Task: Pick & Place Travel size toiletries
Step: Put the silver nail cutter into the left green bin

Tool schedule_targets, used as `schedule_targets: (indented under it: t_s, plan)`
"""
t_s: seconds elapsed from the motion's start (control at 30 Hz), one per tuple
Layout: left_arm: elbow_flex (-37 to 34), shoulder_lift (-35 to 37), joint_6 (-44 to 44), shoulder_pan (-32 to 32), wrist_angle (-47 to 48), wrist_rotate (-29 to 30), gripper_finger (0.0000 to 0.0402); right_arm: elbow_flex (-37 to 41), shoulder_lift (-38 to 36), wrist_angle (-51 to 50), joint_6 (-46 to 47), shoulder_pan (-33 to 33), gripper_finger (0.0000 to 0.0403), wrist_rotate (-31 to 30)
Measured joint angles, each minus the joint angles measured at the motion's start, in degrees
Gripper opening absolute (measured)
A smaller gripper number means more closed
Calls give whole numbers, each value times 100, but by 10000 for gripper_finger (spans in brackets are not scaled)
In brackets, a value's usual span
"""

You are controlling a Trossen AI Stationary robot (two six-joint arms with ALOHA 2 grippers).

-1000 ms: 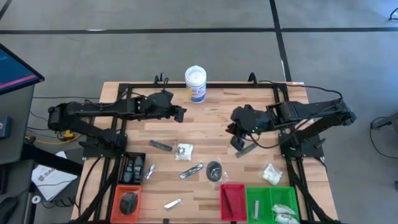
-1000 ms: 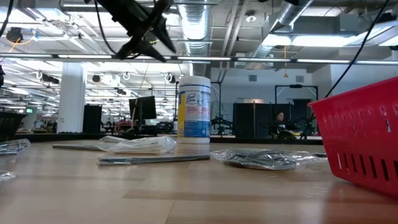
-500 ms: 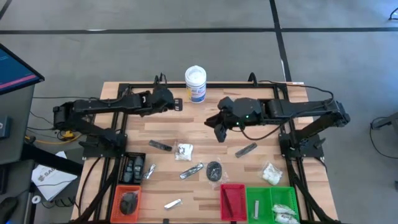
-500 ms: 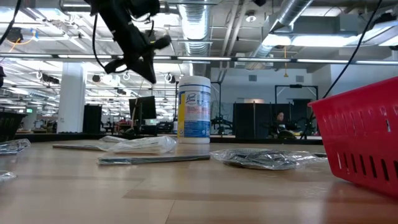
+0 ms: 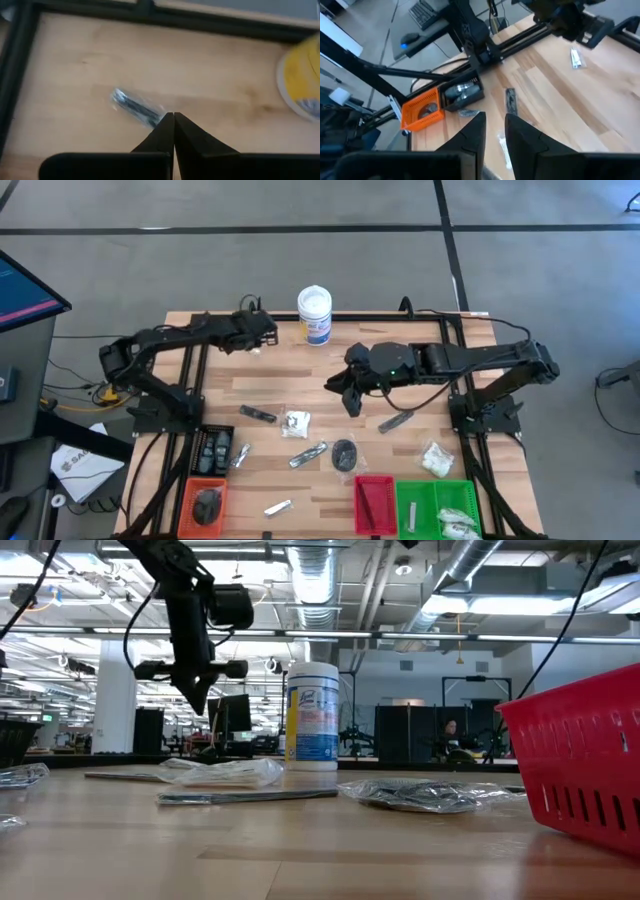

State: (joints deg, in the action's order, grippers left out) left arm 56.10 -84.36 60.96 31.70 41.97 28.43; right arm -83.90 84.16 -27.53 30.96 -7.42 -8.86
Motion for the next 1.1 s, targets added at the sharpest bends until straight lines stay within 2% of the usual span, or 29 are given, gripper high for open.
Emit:
schedule_targets:
  t_s: [0.07,0.27,0.53,0.77,0.87,1.0,1.1]
  plan:
    - [2,-75,72,154,-2,42,0,6,0,-91,-9,0,65,2]
    - [4,-508,85,401,2,-349,0,7,-22,-244,-154,-7,65,7]
    - [4,-1282,87,176,-55,-818,0,7,-21,-700,-159,-47,65,4]
    - [2,-1672,85,-70,-275,-1048,0,7,-20,-878,-184,-81,65,4]
    - [2,-1725,85,-178,-279,-1010,0,7,-20,-874,-249,-121,65,4]
    - [2,-1528,221,-322,-244,-489,0,7,-23,-905,-251,-163,65,7]
    - [2,-1485,380,-214,-277,-475,0,6,-93,-1021,-251,-197,65,4]
